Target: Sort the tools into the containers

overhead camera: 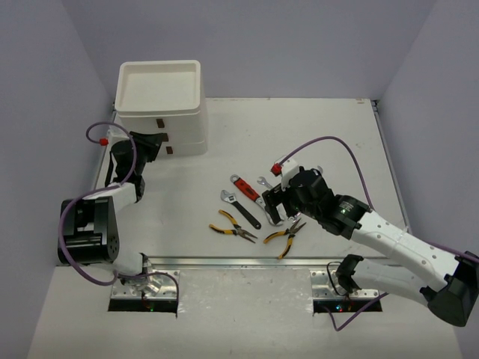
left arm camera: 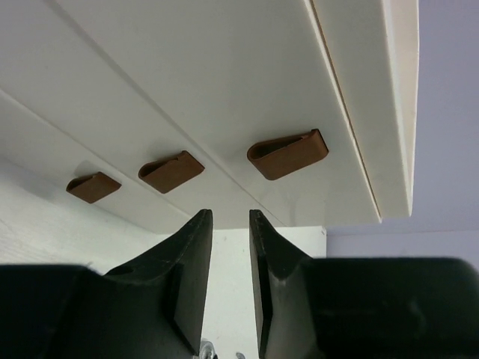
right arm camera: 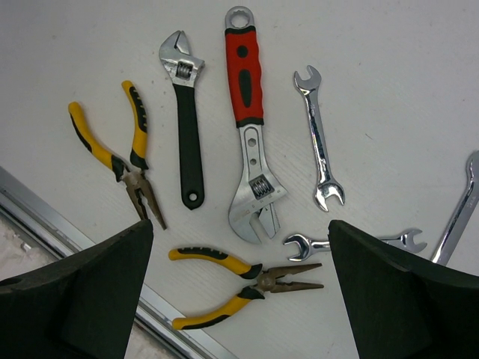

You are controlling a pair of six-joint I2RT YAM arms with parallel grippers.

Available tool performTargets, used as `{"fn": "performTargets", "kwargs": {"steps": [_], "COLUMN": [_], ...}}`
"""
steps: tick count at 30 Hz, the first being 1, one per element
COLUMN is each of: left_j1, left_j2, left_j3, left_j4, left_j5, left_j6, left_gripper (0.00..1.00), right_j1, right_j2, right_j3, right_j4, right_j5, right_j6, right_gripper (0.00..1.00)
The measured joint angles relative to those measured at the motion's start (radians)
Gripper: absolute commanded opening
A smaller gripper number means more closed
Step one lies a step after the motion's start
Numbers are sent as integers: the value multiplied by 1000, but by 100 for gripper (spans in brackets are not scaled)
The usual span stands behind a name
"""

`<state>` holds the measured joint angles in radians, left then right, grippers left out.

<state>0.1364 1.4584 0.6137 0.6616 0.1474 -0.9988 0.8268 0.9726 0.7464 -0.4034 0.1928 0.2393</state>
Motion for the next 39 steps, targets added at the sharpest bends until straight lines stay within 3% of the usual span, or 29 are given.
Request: {"fn": "performTargets", "kwargs": {"steps": [19, 24, 31, 39], "left_j1": [8, 6, 2, 2], "left_j2": [162, 139, 120, 254], "left_j3": [165, 132, 35, 32], "left_j4": [12, 1, 30, 173], "left_j5": [20, 4, -11, 51], "left_j6": [33, 32, 45, 95], "left_gripper": [20, 35, 39, 48], "right_j1": [0, 0, 0, 0], "right_j2": [-1, 14, 28, 28], "right_j3": [-4, -4, -4, -4], "right_j4": [8, 10, 11, 14], "right_j5": [-39, -47, -66, -76], "right_j6": [-18, -20, -23, -23], "right_gripper": [99, 99, 99, 99]}}
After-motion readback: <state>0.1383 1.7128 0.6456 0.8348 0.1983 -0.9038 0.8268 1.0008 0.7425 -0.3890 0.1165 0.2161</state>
